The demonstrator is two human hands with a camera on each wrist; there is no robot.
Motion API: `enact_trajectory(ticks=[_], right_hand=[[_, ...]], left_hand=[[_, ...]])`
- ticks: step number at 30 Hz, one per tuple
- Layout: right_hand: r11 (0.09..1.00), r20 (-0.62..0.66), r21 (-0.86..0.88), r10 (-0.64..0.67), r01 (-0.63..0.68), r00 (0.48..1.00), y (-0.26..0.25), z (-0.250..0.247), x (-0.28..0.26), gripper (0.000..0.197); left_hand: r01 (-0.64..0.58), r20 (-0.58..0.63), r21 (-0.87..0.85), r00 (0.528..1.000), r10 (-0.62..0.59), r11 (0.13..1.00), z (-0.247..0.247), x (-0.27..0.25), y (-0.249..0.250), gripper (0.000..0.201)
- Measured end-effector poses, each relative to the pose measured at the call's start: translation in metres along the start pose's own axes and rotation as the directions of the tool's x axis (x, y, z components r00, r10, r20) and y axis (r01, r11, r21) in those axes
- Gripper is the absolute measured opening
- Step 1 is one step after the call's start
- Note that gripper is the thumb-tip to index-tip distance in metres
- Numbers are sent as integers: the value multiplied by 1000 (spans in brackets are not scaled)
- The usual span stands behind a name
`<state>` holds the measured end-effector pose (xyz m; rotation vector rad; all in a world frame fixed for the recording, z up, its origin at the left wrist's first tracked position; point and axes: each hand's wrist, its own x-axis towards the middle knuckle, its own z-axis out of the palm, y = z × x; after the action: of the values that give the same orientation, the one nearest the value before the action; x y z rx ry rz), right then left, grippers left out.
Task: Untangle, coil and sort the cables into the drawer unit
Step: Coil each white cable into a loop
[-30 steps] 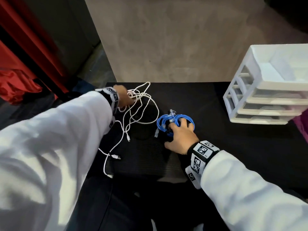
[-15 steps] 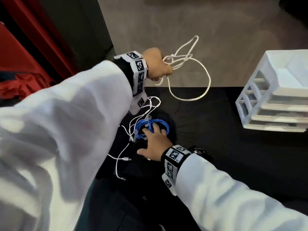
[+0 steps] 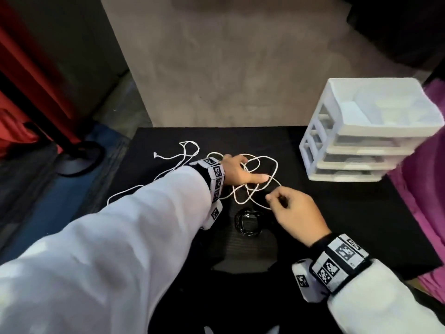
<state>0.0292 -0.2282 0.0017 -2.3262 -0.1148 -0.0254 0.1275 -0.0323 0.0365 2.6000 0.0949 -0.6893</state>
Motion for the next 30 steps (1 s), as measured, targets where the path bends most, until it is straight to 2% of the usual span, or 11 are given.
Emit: enact_trajectory(ticks=[3,5,7,8,11,12,14,17,22,28,30], right_hand=[[999,-36,-38,-13,11,999,20,1,6,10],[995,-43,-90,-56,52,998,24,7,11,7],[981,-10,-151,-126,123,992,22,16,20,27],[969,23,-180,-169,171,985,21,20,27,38],[940,262,-252,-160,228,952,13,34,51,60],[932,347,-294,-101,211,932,11,38,59,63],[906,422,-386,8,172,906,12,43,69,59],[887,369,-452,94,90,925,16,43,72,46],[893,307,-451,161,-6,938,31,27,64,24],[827,272,-556,276,-84,922,50,-6,54,20],[822,266,-562,288,-94,920,55,-11,50,19]], left_hand=[[-66,-43,37,997,68,997,-4,-6,-11,108],[-119,-230,27,966,122,993,-10,-12,-26,77],[-169,-420,50,891,174,984,-1,-31,-38,40],[-197,-447,101,867,221,975,11,-41,-41,34],[-246,-215,226,931,294,943,68,-67,-43,36],[-226,-153,211,953,261,951,85,-71,-42,38],[-182,-157,67,969,190,981,104,-68,-44,40],[-61,-173,-154,984,34,986,104,-60,-50,37],[-7,-142,-141,990,-13,990,81,-65,-65,25],[105,-358,-376,900,-248,921,8,-67,-135,16],[107,-396,-347,884,-249,932,-7,-67,-158,13]])
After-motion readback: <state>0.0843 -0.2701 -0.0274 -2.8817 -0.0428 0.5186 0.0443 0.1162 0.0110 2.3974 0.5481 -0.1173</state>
